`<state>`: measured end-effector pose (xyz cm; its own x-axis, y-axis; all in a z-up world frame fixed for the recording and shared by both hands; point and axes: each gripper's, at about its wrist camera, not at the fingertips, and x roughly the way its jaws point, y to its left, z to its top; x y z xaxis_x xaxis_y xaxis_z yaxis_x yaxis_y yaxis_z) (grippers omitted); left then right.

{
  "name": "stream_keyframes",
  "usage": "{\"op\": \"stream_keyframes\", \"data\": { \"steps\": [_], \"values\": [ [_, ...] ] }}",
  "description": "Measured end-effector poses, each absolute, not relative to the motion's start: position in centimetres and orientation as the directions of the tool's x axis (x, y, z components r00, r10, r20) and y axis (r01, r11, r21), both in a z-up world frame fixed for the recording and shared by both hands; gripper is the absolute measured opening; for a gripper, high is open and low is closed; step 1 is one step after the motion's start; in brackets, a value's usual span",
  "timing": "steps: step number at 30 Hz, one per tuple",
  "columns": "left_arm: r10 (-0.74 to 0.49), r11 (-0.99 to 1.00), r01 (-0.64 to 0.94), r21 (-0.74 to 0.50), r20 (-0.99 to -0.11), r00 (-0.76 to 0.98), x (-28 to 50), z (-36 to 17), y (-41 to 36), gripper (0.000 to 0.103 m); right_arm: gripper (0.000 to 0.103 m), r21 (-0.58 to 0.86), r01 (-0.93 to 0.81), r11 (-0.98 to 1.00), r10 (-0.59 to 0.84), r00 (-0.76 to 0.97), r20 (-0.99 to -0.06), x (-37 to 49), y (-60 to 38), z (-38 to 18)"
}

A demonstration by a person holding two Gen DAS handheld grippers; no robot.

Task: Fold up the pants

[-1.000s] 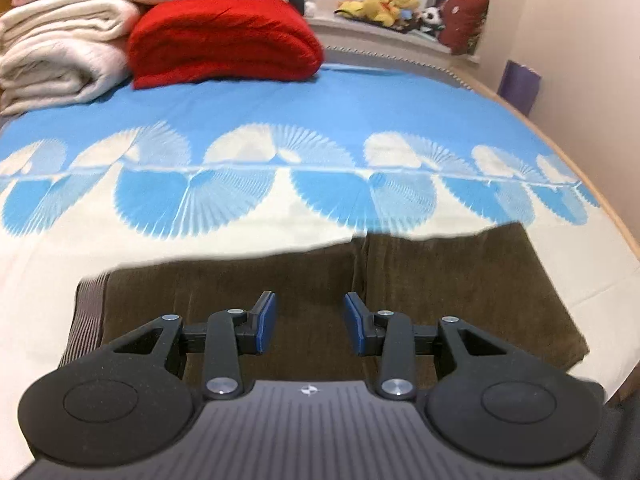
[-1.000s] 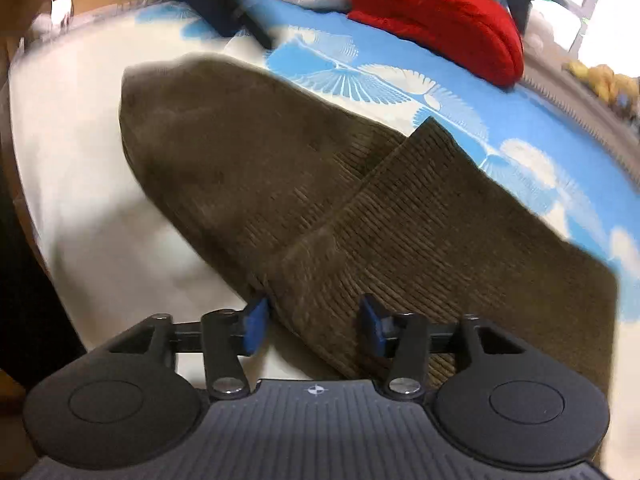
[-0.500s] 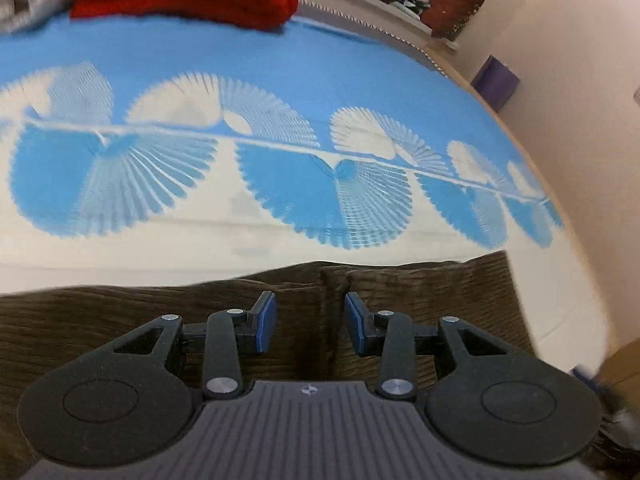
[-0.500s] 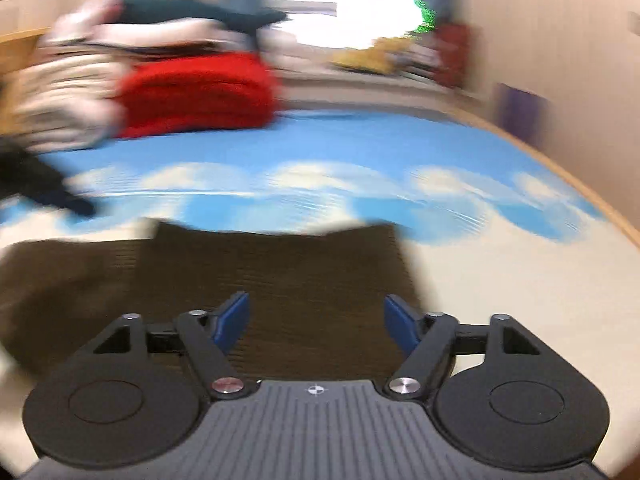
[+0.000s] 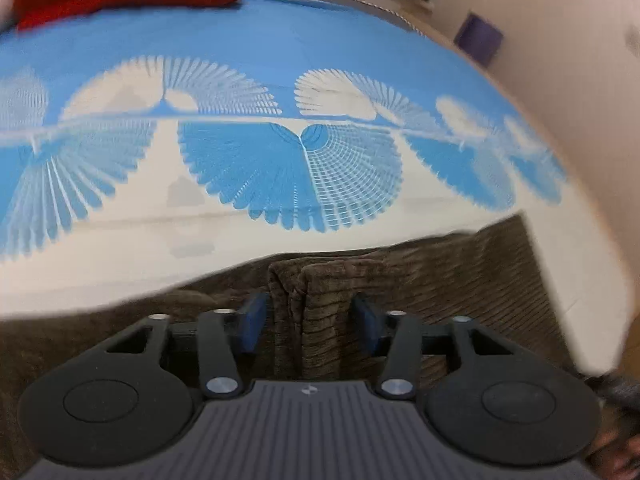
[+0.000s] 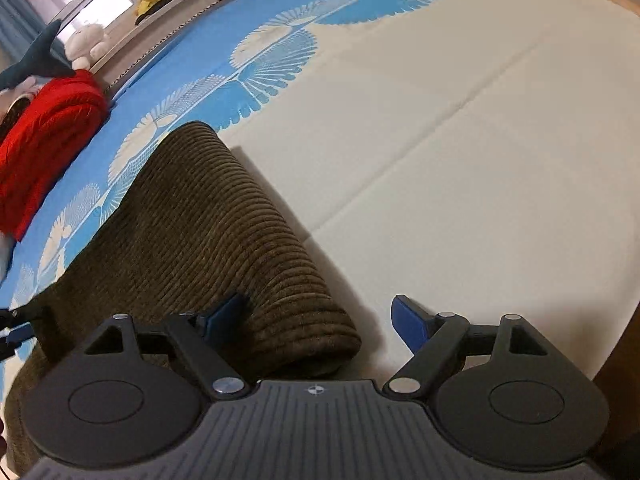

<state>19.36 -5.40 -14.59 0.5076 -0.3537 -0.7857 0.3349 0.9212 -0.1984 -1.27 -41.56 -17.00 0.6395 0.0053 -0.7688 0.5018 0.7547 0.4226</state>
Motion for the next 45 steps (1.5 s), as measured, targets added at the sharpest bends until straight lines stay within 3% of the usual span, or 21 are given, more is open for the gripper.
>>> {"op": "stream_keyframes", "data": {
  "steps": [2,5,7,9,10,13,17,22,25,26,29,32,38,41,43,45],
  "values": [
    [-0.351,0.916,0.369,-0.157,-0.760,0.547,18.8,-13.6,-5.8,0.022,0.082,0.411,0.492,0.768,-0.001,0.642,-0.767,-1.6,-41.3,-16.8],
    [-0.378,0.915,0.358,-0.186,-0.705,0.600,18.4,-12.2,-5.7,0.020,0.082,0.405,0.488,0.773,-0.007,0.645,-0.764,-1.5,-41.4,-16.4],
    [-0.316,0.925,0.364,-0.106,-0.747,0.585,18.7,-13.3,-6.4,0.022,0.082,0.401,0.479,0.781,-0.009,0.649,-0.760,-1.8,-41.3,-16.1],
    [-0.271,0.946,0.306,-0.111,-0.791,0.549,19.1,-14.0,-6.1,0.042,0.082,0.389,0.470,0.792,-0.011,0.649,-0.761,-1.5,-41.0,-16.2],
    [-0.243,0.956,0.274,-0.101,-0.797,0.552,19.1,-13.3,-6.0,0.043,0.082,0.381,0.466,0.799,-0.013,0.647,-0.762,-1.5,-40.9,-16.2],
    [-0.164,0.976,0.216,-0.038,-0.781,0.603,17.3,-8.8,-5.3,0.042,0.082,0.374,0.457,0.807,-0.013,0.647,-0.762,-1.7,-40.9,-15.9],
    [-0.182,0.965,0.259,-0.030,-0.791,0.584,13.0,-4.5,-4.7,0.042,0.081,0.405,0.457,0.792,0.012,0.651,-0.759,-2.2,-41.3,-15.9],
    [-0.254,0.948,0.297,-0.111,-0.825,0.504,6.8,-5.9,-5.2,0.042,0.067,0.435,0.436,0.788,0.039,0.669,-0.742,-2.6,-41.4,-15.7],
    [-0.249,0.947,0.300,-0.115,-0.851,0.462,5.4,-9.5,-5.7,0.027,0.058,0.423,0.421,0.802,0.032,0.678,-0.735,-2.8,-40.9,-15.3],
    [-0.232,0.951,0.288,-0.114,-0.877,0.420,5.4,-11.2,-5.8,0.019,0.051,0.412,0.418,0.810,0.021,0.680,-0.733,-2.9,-40.7,-15.2],
    [-0.152,0.946,0.319,-0.050,-0.940,0.305,5.4,-15.2,-6.2,0.014,0.044,0.409,0.411,0.815,0.013,0.692,-0.721,-3.2,-40.5,-14.9],
    [-0.069,0.928,0.368,0.065,-0.938,0.340,4.9,-15.2,-6.4,0.013,0.044,0.409,0.413,0.814,0.009,0.694,-0.720,-3.3,-40.5,-14.9],
    [-0.235,0.937,0.345,-0.061,-0.840,0.490,3.6,-10.7,-5.4,0.013,0.061,0.446,0.463,0.766,0.016,0.680,-0.733,-3.6,-41.4,-15.1],
    [-0.289,0.916,0.390,-0.096,-0.831,0.476,4.0,-11.2,-6.5,0.015,0.062,0.452,0.456,0.767,0.028,0.679,-0.733,-3.6,-41.4,-15.3],
    [-0.264,0.908,0.411,-0.086,-0.878,0.399,4.4,-13.5,-7.4,0.017,0.061,0.454,0.450,0.769,0.041,0.674,-0.737,-3.4,-41.3,-15.7],
    [-0.175,0.902,0.432,-0.007,-0.920,0.351,4.4,-15.6,-8.2,0.040,0.060,0.458,0.447,0.769,0.049,0.673,-0.738,-3.3,-41.1,-15.9]
  ]
}}
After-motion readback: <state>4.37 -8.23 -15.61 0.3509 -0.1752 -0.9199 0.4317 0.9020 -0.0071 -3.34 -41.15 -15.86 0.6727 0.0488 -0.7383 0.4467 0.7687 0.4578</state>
